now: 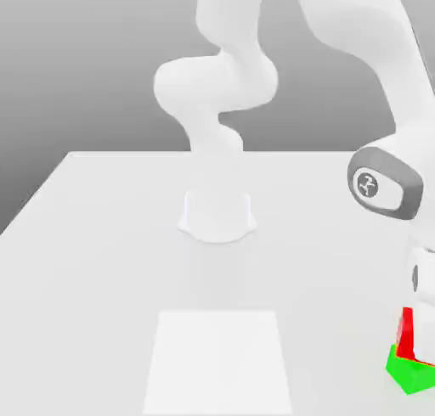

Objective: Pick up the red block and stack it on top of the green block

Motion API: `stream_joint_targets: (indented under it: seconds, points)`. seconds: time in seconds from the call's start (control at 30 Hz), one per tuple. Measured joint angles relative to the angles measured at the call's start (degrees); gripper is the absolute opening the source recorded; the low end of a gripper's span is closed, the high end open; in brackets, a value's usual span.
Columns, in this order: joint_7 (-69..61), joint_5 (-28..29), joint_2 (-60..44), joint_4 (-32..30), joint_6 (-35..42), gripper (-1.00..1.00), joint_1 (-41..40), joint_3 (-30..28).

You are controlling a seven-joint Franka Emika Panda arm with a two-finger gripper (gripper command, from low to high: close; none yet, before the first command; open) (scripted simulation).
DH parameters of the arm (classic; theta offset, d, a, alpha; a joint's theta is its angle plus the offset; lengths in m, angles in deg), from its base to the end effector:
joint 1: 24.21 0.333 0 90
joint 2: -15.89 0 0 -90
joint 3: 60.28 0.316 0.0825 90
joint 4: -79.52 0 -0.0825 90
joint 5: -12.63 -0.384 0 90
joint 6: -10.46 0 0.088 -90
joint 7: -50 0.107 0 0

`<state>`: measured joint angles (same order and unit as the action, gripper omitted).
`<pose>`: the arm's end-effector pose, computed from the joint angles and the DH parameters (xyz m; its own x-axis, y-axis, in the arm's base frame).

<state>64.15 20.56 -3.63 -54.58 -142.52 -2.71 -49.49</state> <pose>0.4316 0.2817 0.1912 0.9091 0.4165 -0.0017 0.4165 -0.9091 0.0003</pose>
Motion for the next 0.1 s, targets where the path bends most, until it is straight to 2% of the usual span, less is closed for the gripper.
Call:
stream_joint_targets:
  seconds: [0.1]
  points:
    - [0.19,0.55,-1.08,0.19,-0.9,1.0,0.46,-0.17]
